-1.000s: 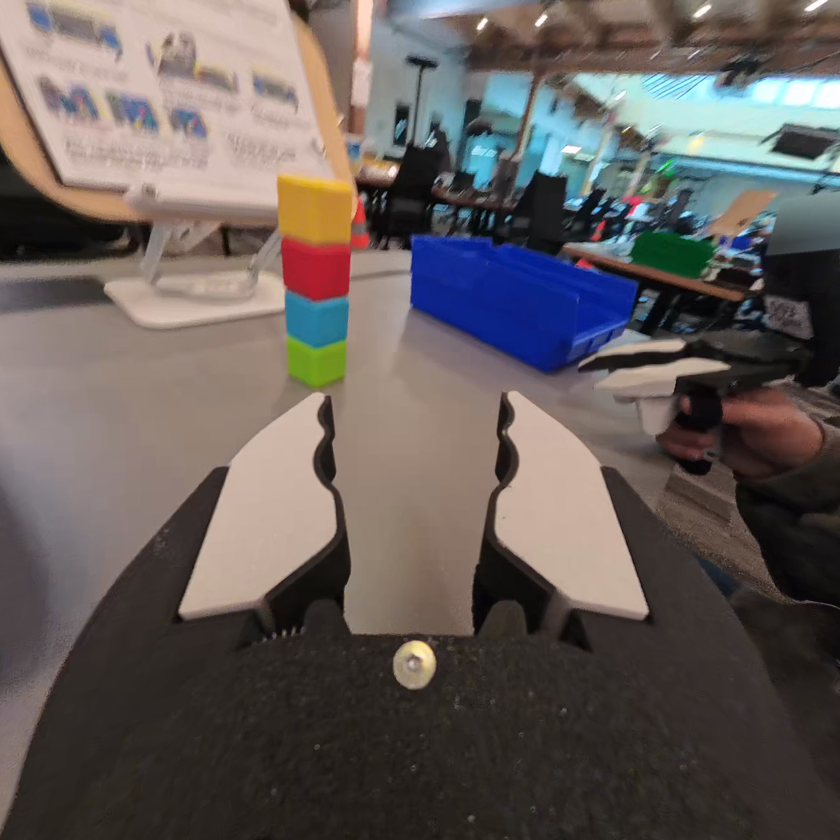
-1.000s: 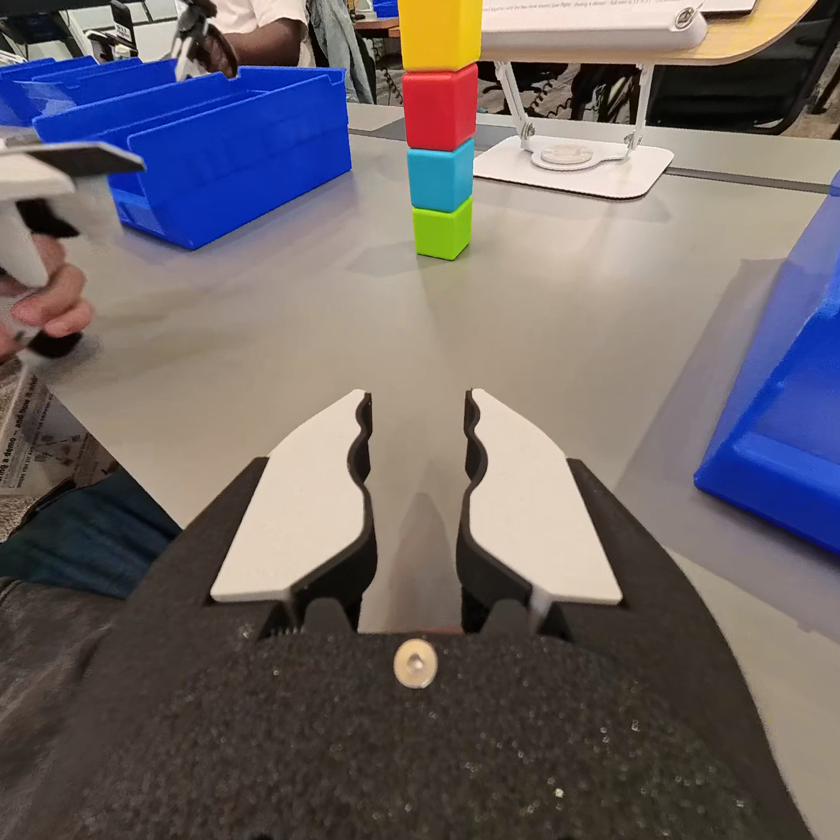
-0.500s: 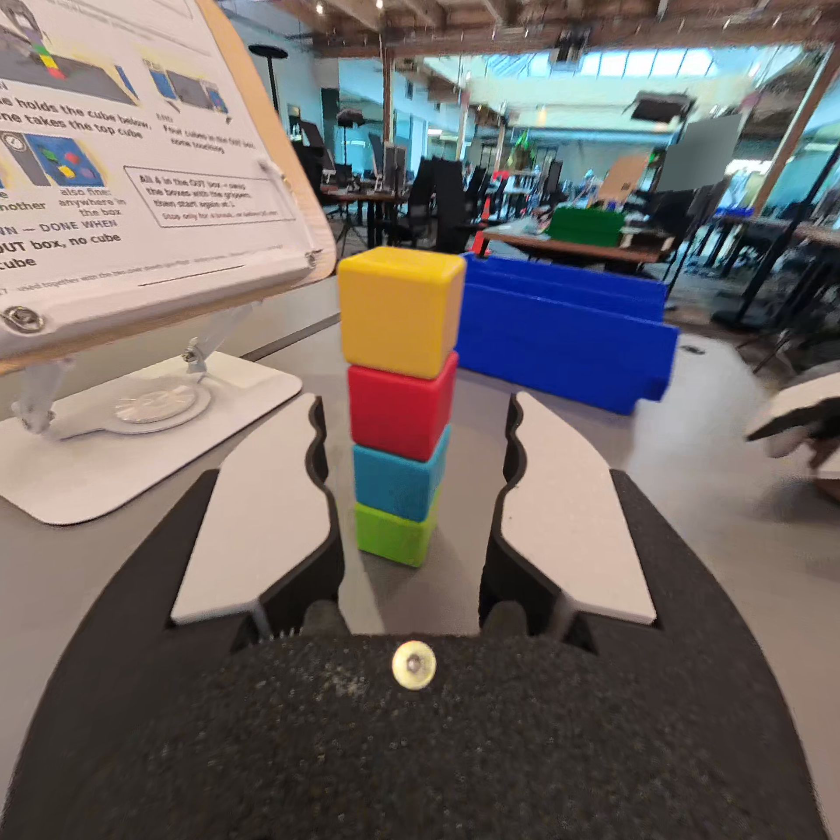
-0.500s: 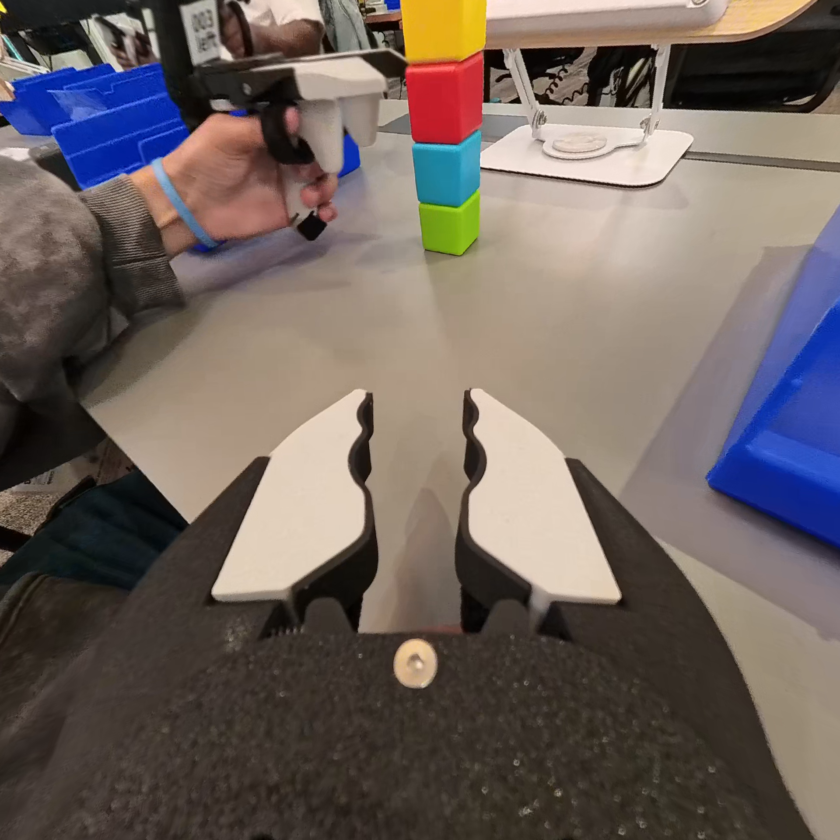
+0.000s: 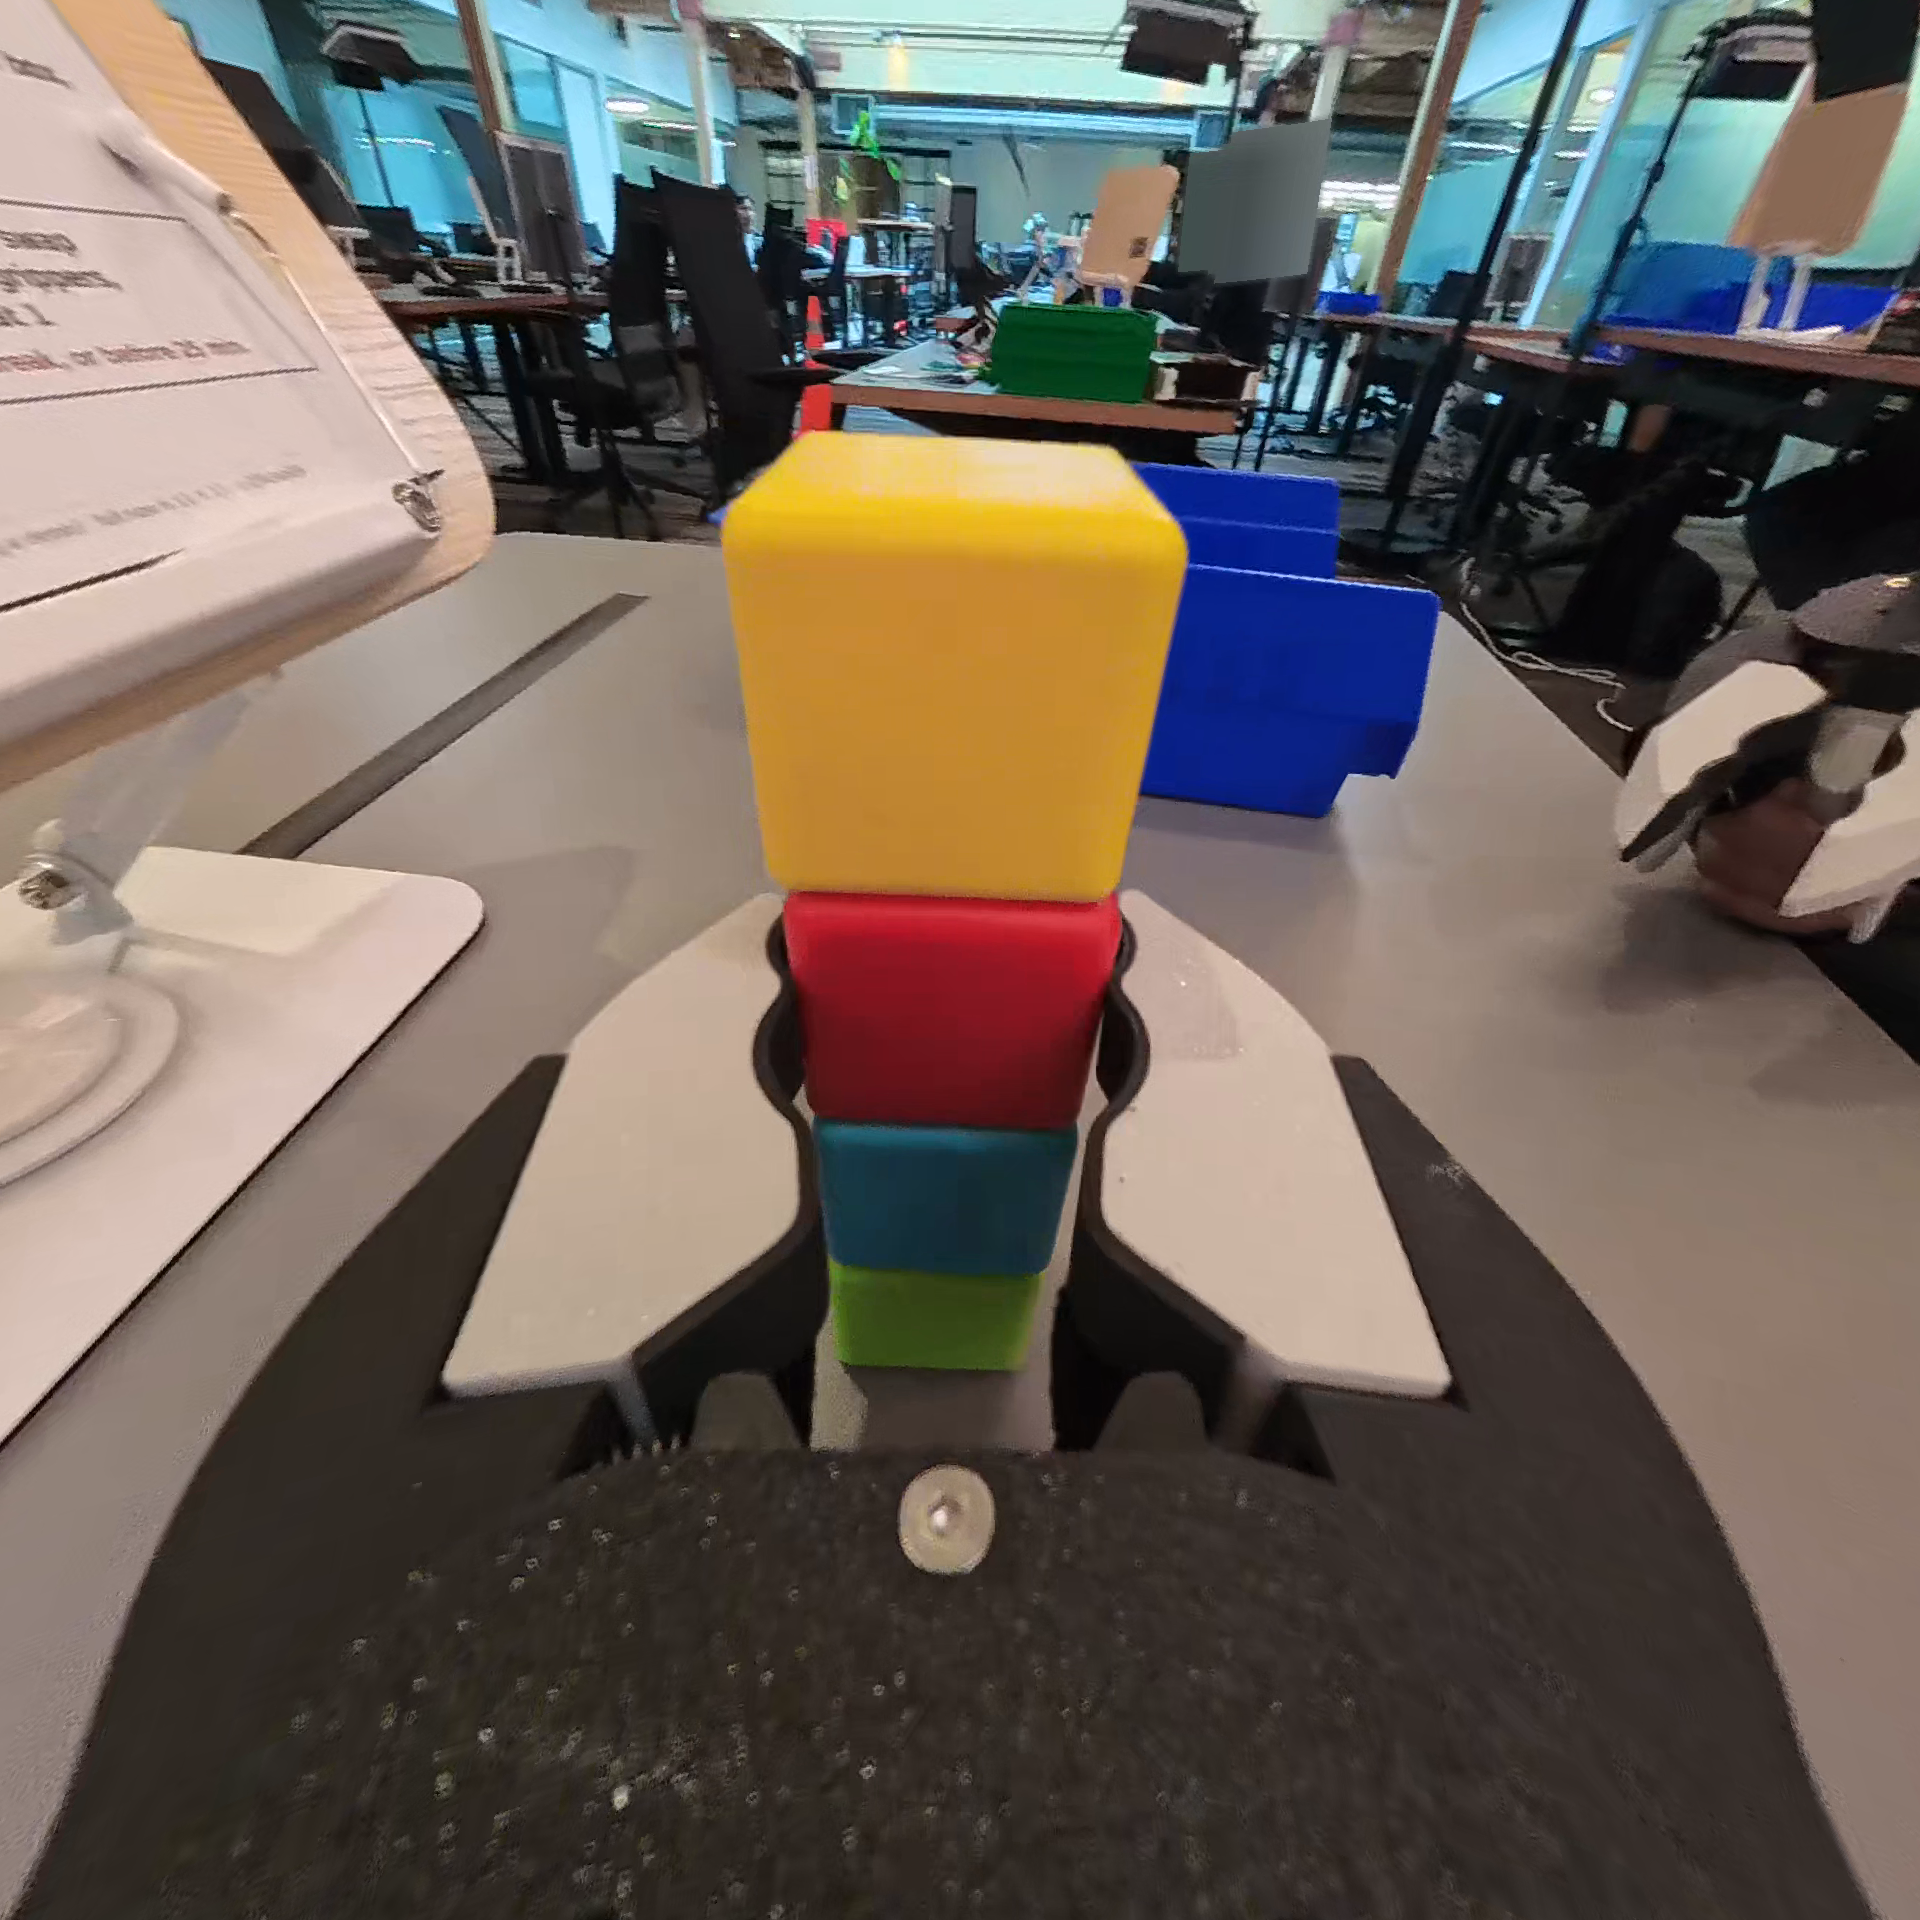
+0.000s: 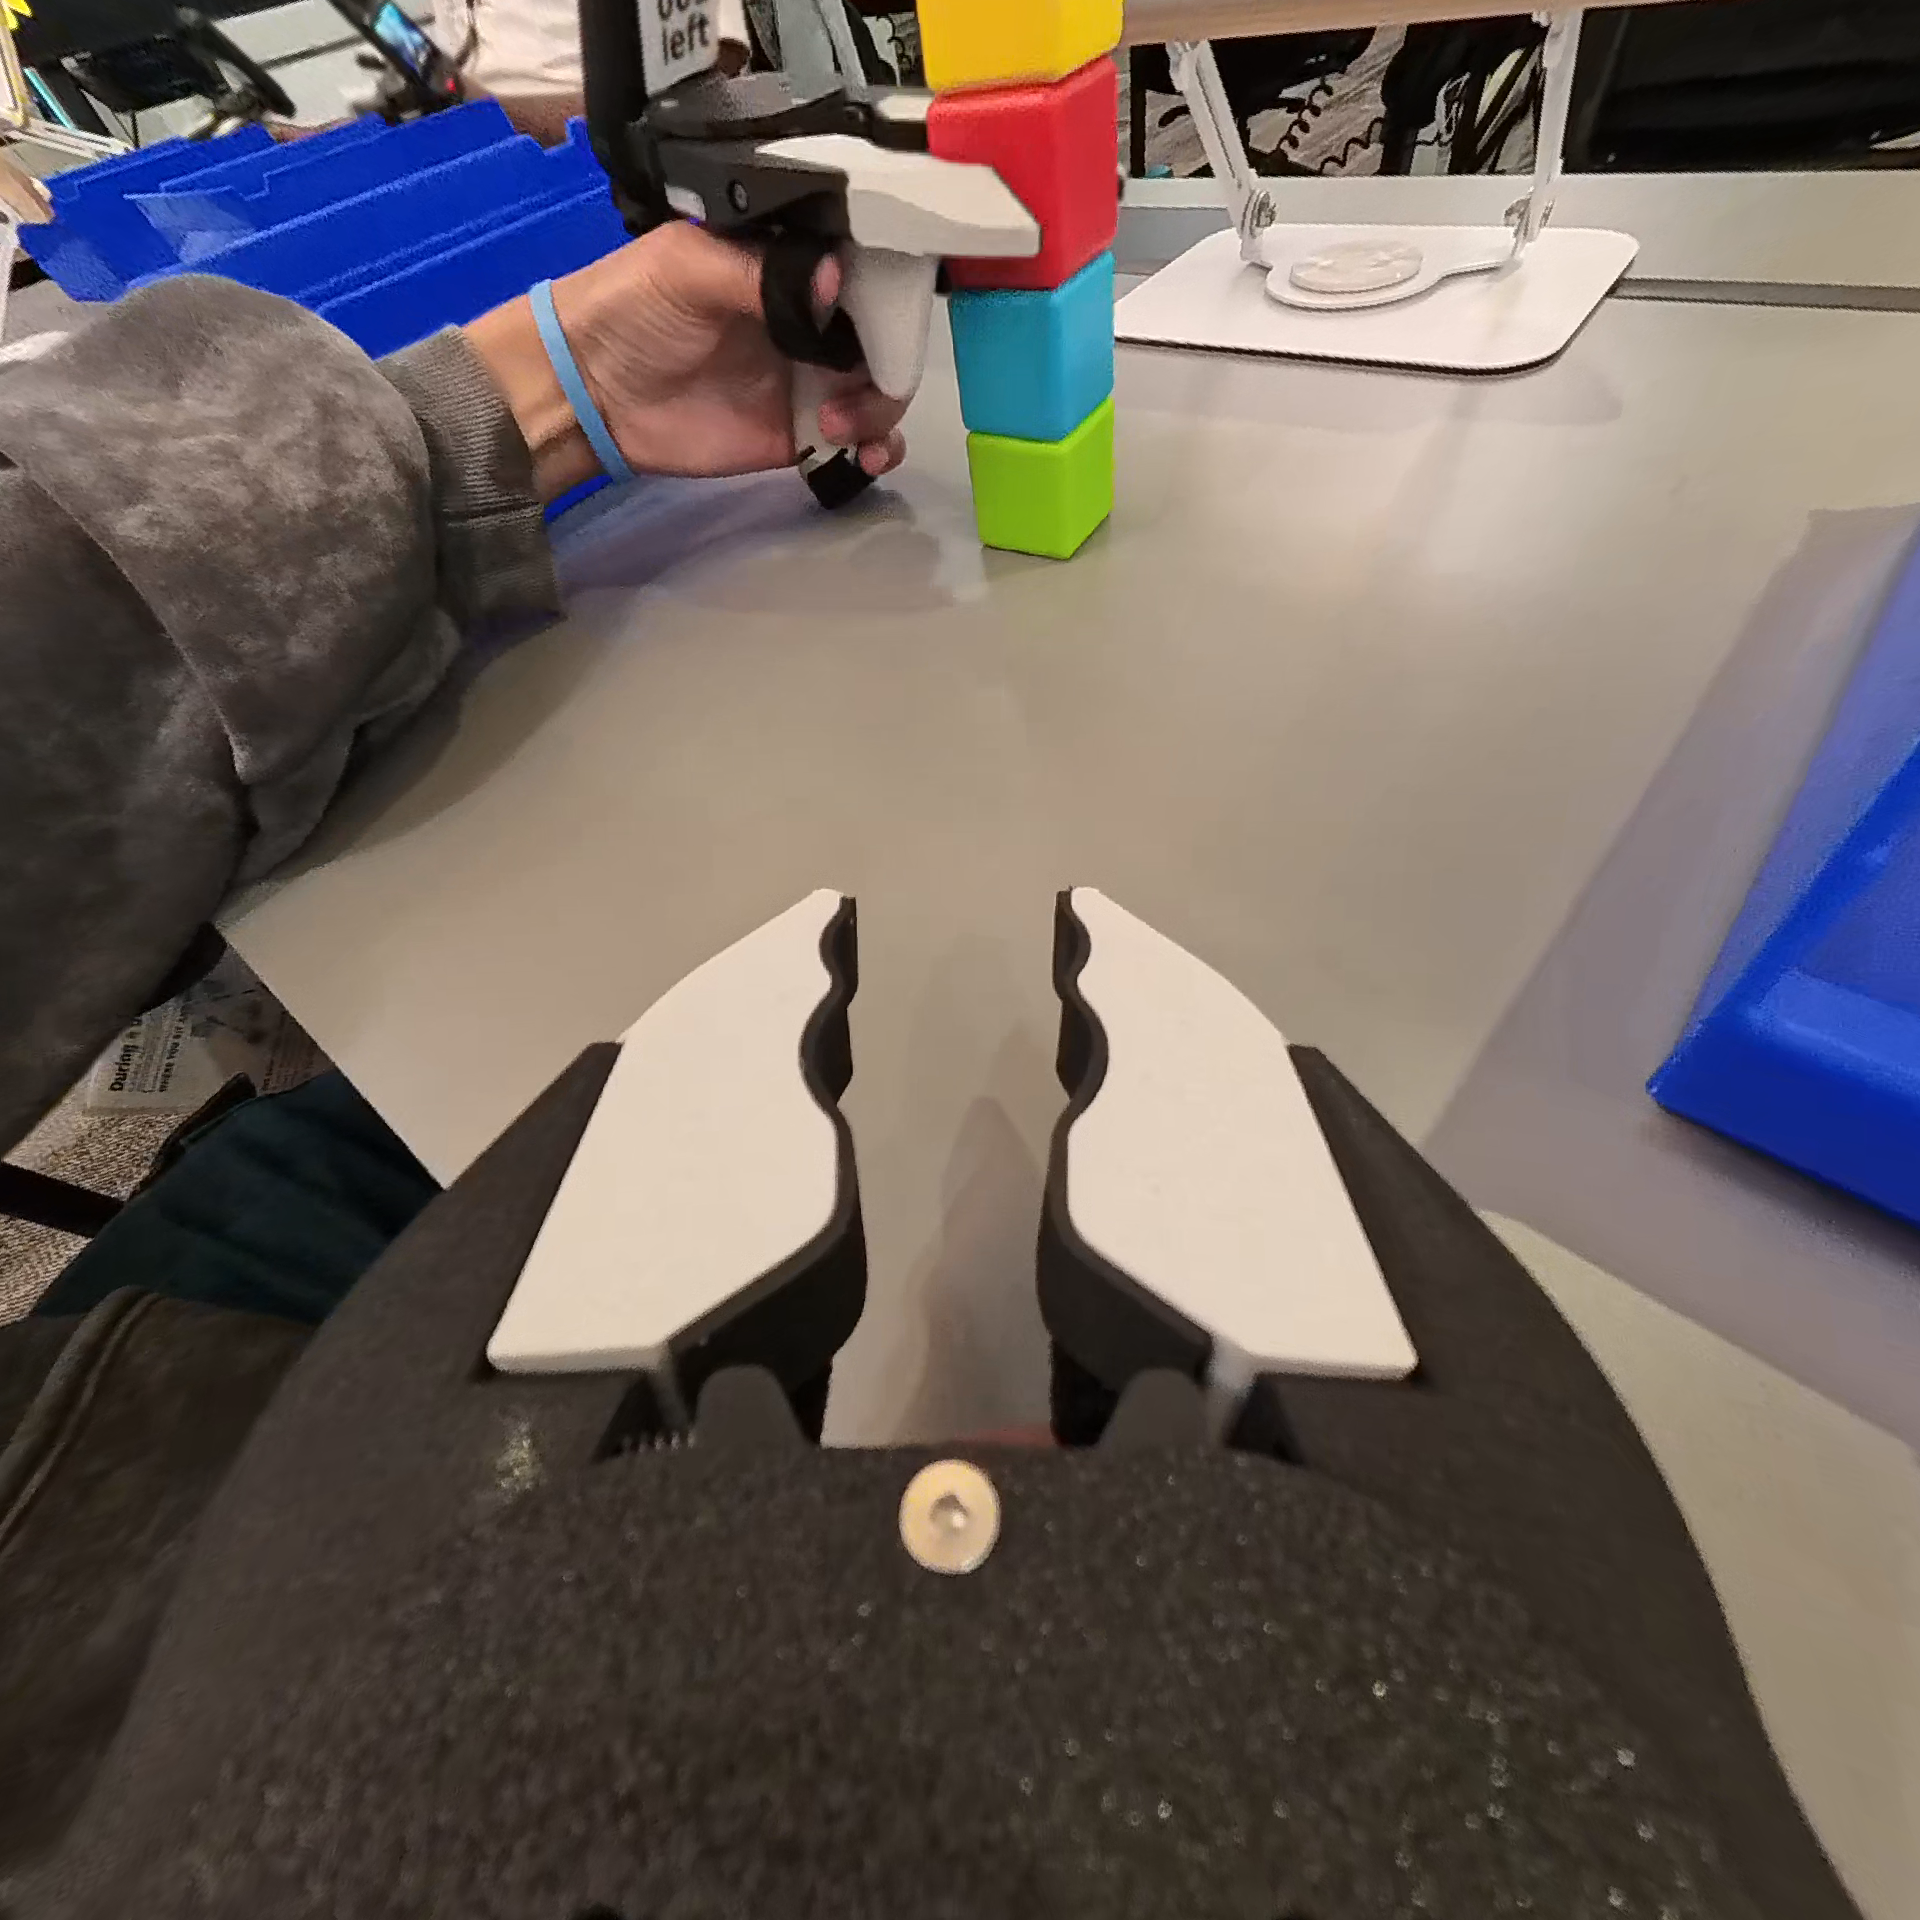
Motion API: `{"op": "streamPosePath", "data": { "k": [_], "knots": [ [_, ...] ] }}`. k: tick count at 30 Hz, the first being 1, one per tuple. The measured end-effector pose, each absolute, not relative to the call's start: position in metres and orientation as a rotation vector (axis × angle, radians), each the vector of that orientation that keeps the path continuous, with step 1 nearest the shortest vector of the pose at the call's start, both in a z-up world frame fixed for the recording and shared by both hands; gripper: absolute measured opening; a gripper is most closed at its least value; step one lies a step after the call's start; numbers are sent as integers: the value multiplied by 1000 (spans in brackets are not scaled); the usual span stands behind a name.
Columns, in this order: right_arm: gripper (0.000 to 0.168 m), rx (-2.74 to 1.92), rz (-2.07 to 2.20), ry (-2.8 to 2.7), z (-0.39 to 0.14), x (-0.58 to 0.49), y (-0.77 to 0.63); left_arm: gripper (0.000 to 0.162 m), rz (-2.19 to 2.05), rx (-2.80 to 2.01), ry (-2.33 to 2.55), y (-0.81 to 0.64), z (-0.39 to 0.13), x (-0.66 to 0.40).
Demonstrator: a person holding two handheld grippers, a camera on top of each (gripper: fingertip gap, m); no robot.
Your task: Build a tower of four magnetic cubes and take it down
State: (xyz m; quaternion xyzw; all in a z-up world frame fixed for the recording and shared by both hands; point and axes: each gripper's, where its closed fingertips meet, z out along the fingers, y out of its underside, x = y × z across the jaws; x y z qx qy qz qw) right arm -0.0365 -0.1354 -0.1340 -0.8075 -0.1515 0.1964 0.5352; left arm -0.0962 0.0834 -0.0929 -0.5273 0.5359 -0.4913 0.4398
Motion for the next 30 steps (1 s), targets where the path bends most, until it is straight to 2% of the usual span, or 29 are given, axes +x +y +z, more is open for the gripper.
{"op": "streamPosePath", "data": {
  "k": [8, 15, 18, 24, 30],
  "knots": [
    [35, -1887, 544, -346, -126, -39, -135, 53, -1255, -1266, 1359, 76, -92, -98],
    [51, -1485, 771, -533, -29, -68, -105, 53, -1284, -1209, 1380, 68, -89, -103],
    [59, -1405, 759, -631, -5, -87, -64, 53, -1313, -1192, 1365, 66, -85, -105],
    [70, -1412, 838, -635, -15, -110, 32, 50, -1412, -1156, 1302, 63, -74, -114],
    [72, -1357, 996, -539, -22, -118, 61, 50, -1526, -1084, 1188, 66, -55, -122]
  ]
}}
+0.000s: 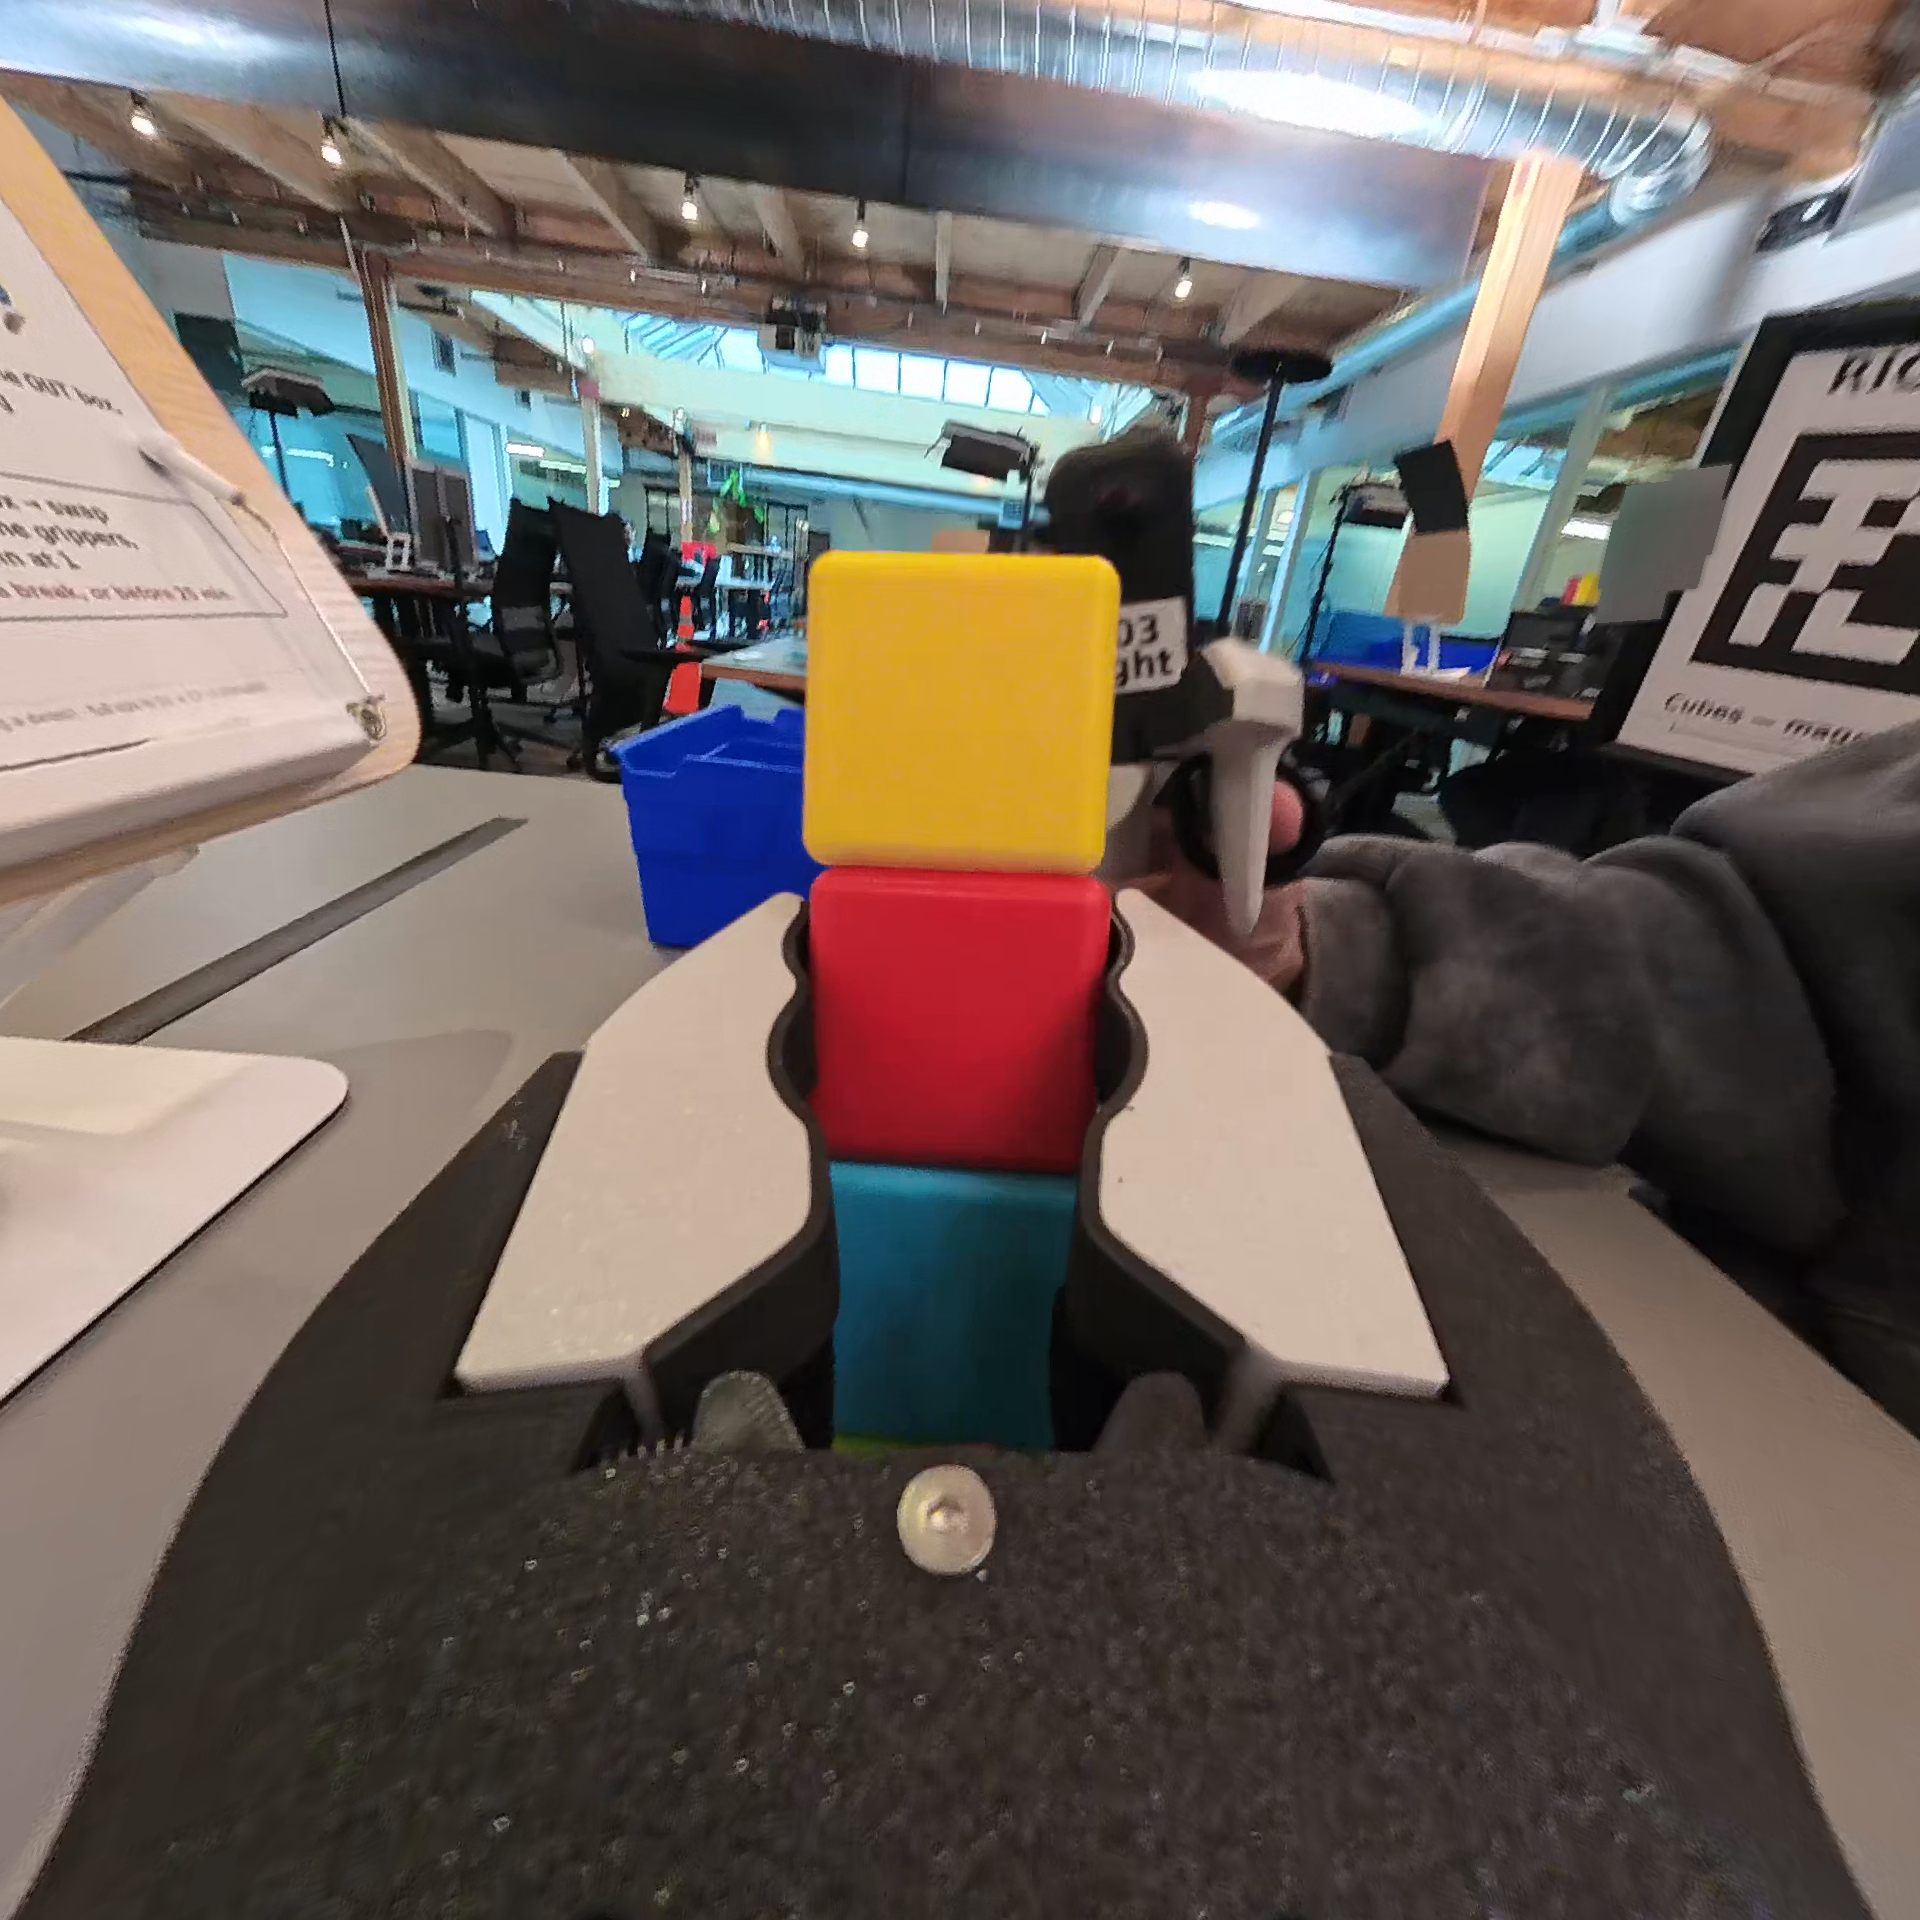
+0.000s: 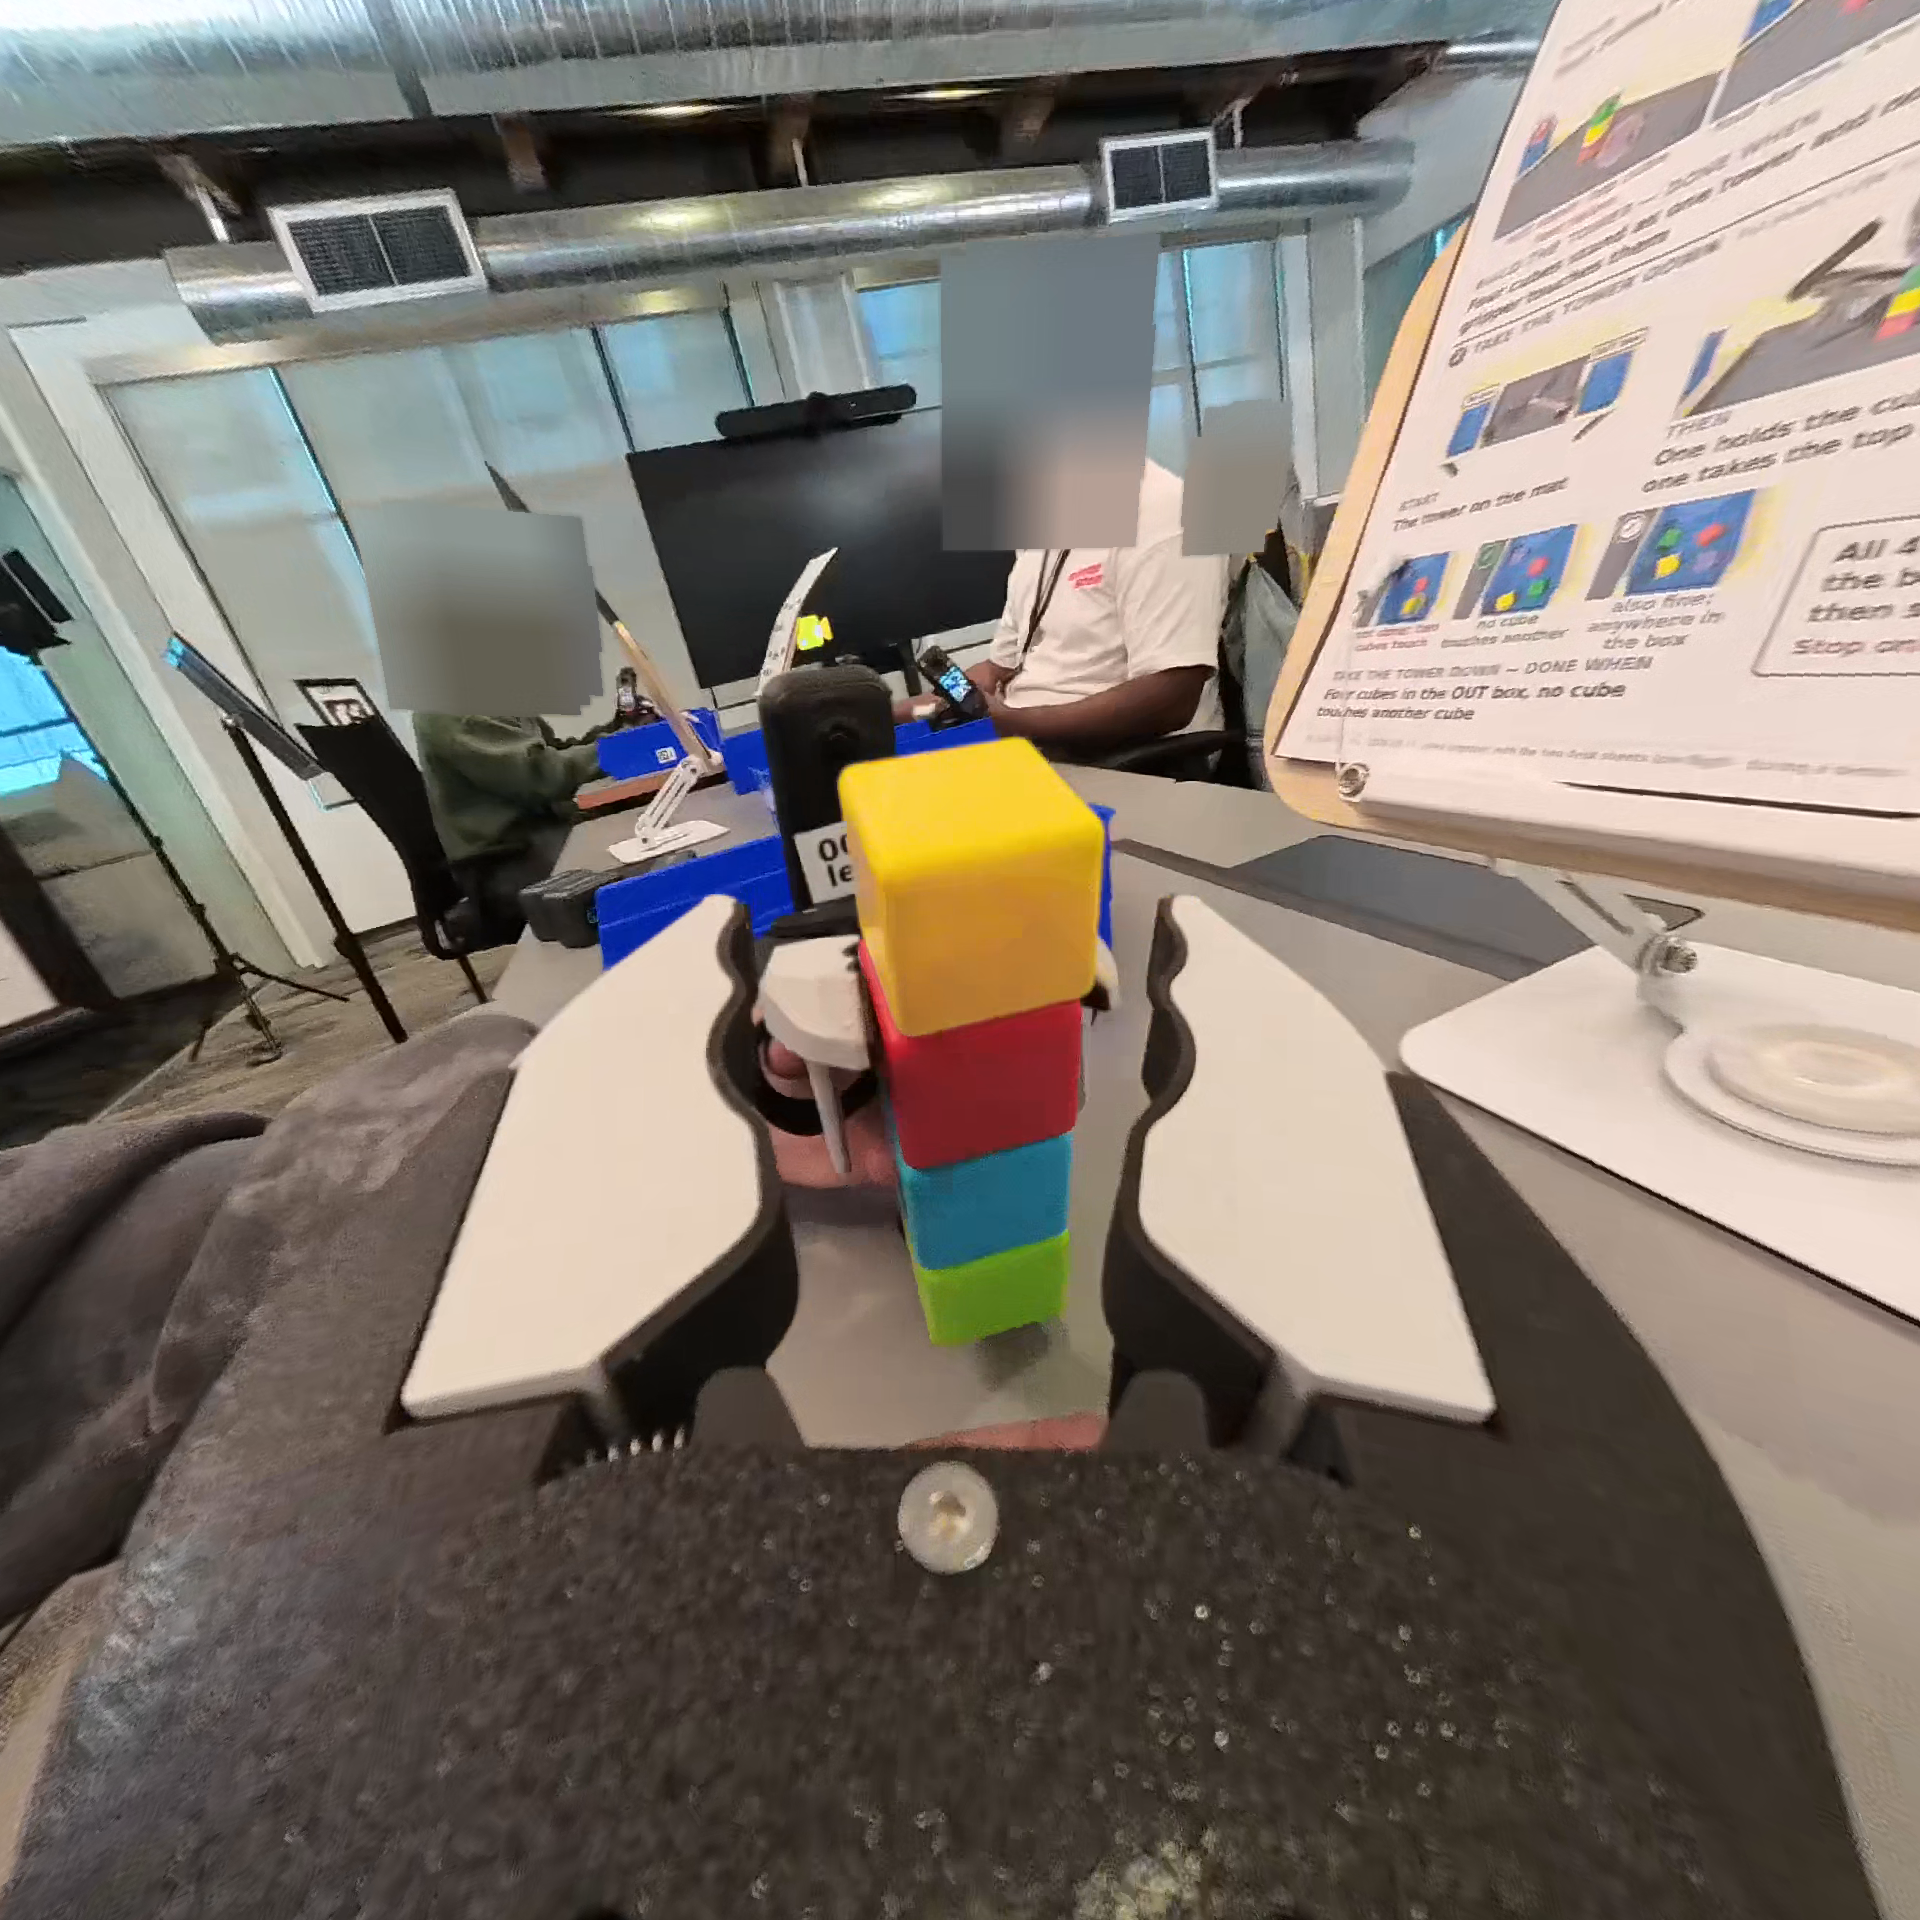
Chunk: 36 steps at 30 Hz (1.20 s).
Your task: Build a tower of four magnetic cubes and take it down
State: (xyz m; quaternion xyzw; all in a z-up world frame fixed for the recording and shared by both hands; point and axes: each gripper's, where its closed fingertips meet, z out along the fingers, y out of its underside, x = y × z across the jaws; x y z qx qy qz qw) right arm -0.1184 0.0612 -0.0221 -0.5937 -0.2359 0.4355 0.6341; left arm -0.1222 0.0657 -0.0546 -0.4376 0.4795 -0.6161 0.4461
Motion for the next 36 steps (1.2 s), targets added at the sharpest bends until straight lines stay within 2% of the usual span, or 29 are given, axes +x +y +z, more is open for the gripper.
{"op": "streamPosePath", "data": {
  "k": [4, 8, 11, 20, 23, 26, 27, 29, 31, 36],
  "knots": [
    [70, -1351, 1000, -578, -22, -130, 70, 50, -1581, -1054, 1147, 65, -47, -124],
    [55, -1373, 991, -606, -28, -128, 76, 50, -1545, -1087, 1177, 64, -57, -117],
    [50, -1374, 980, -618, -27, -124, 74, 50, -1532, -1103, 1208, 61, -61, -111],
    [50, -1473, 842, -802, -32, -122, 72, 50, -1461, -1140, 1293, 58, -70, -103],
    [50, -1499, 793, -880, -36, -123, 74, 62, -1407, -1161, 1295, 63, -70, -106],
    [50, -1494, 818, -904, -36, -125, 74, 64, -1426, -1171, 1286, 63, -69, -111],
    [50, -1477, 834, -908, -35, -126, 72, 64, -1419, -1174, 1292, 63, -69, -112],
    [67, -1431, 867, -879, -28, -125, 69, 65, -1390, -1184, 1321, 62, -74, -112],
    [75, -1405, 887, -854, -23, -121, 67, 66, -1369, -1192, 1348, 60, -77, -109],
    [74, -1377, 936, -784, -22, -111, 63, 65, -1354, -1200, 1379, 56, -83, -102]
  ]
}}
